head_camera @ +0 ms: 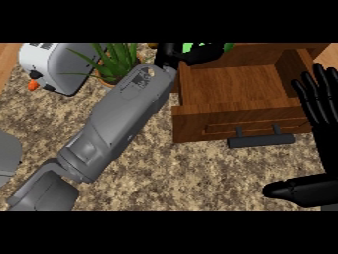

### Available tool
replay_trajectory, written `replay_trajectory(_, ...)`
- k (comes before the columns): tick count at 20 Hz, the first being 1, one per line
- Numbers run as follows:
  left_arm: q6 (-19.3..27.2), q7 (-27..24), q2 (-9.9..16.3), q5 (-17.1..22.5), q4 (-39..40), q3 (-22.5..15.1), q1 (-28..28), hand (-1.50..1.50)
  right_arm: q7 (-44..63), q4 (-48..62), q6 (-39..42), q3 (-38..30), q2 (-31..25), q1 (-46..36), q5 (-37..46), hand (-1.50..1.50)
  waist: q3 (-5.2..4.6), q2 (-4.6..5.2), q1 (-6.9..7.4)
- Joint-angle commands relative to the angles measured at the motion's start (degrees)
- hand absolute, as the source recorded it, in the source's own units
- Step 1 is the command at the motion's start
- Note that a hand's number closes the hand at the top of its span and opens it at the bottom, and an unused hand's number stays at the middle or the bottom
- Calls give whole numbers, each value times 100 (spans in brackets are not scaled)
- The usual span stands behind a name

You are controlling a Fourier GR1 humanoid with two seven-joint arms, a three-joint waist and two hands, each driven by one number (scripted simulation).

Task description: Pick up the cup, place it into the drawer and close the drawer

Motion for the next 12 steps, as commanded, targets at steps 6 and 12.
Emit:
replay_trajectory(6, 280, 84, 2, 208, 530, -877, -237, 150, 227, -124, 14, 23, -42, -245, -150, -150, 2, 36, -169)
replay_trajectory(12, 434, 182, 2, 523, 449, -1152, -216, -150, 45, 27, 117, 96, 45, -265, -254, -150, 4, 59, -198)
